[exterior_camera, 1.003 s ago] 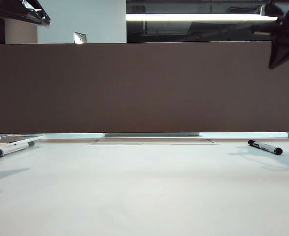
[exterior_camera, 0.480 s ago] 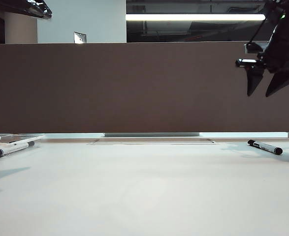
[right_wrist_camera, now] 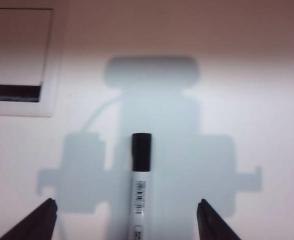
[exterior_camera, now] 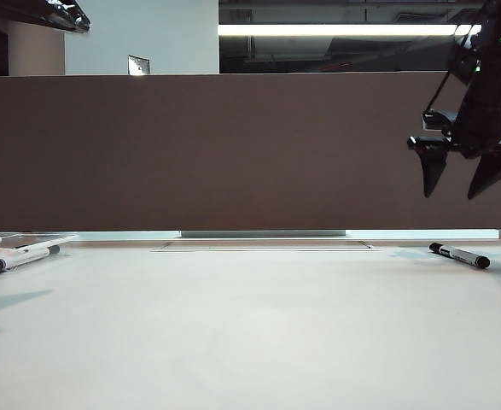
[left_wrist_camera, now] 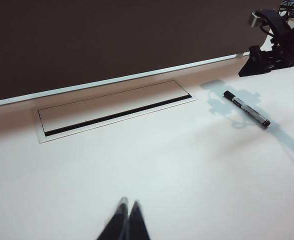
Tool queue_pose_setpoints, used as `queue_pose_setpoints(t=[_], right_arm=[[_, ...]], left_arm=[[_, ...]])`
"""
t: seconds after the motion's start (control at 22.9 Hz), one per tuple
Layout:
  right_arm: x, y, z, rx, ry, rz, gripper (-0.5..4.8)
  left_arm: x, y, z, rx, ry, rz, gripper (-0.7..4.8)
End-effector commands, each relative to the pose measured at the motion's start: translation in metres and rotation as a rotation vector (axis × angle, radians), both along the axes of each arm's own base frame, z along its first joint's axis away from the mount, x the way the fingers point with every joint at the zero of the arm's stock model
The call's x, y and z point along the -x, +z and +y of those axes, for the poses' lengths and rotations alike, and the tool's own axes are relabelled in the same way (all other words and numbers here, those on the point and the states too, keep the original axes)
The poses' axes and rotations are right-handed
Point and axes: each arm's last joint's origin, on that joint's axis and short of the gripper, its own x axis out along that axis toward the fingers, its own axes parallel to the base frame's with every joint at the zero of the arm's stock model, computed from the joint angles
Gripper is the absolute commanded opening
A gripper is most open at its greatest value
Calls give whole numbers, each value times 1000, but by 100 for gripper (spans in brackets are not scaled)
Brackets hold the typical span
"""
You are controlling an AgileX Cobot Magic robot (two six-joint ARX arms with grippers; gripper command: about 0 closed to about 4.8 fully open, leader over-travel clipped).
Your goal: Pick up the black marker on the right and put it into the packaging box on the left, making sure the marker fit the shape of the box's grooves.
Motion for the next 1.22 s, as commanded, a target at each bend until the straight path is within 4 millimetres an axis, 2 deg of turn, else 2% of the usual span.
queue_pose_setpoints(t=[0.04, 0.83, 1.22], right_arm=[[-6, -2, -1, -2, -1, 12, 378], [-24, -60, -1, 3, 53, 146, 376], [-26, -81, -1, 14, 76, 205, 366]], left_arm=[[0, 3, 0, 7, -2, -19, -5], [0, 3, 0, 9, -1, -17, -5], [0, 3, 0, 9, -1, -18, -5]])
